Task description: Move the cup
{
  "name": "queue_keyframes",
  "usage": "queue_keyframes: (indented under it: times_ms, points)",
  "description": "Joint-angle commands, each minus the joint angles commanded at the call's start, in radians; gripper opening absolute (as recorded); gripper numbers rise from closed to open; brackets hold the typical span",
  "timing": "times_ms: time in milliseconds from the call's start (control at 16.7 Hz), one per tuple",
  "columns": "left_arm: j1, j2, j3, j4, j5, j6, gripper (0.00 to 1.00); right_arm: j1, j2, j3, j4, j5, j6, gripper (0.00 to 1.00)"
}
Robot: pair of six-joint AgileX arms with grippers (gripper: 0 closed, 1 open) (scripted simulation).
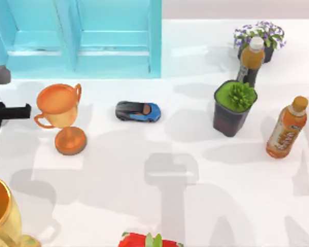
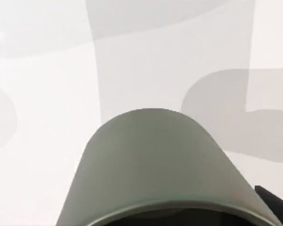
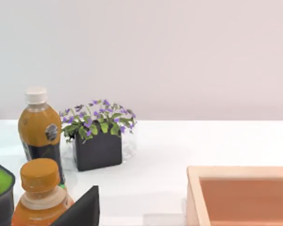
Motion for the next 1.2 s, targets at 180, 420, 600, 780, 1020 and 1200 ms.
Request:
queue_keyframes:
  times_ms: [180, 420, 600, 780, 1020, 1200]
  points:
    - [0.038, 0.010, -0.018, 0.027, 0.004, 0.026, 0.00, 0.000, 0.000, 0.000, 0.000, 0.000, 0.000, 1.00]
    - [0.097, 0.045, -0.088, 0.112, 0.010, 0.077, 0.00, 0.000, 0.000, 0.000, 0.000, 0.000, 0.000, 1.00]
    - [0.072, 0.070, -0.151, 0.180, 0.010, 0.067, 0.00, 0.000, 0.000, 0.000, 0.000, 0.000, 0.000, 1.00]
    - [0.032, 0.085, -0.171, 0.247, 0.005, 0.030, 0.00, 0.000, 0.000, 0.000, 0.000, 0.000, 0.000, 1.00]
    - [0.027, 0.088, -0.170, 0.257, 0.003, 0.023, 0.00, 0.000, 0.000, 0.000, 0.000, 0.000, 0.000, 1.00]
    - [0.027, 0.088, -0.170, 0.257, 0.003, 0.023, 0.15, 0.000, 0.000, 0.000, 0.000, 0.000, 0.000, 1.00]
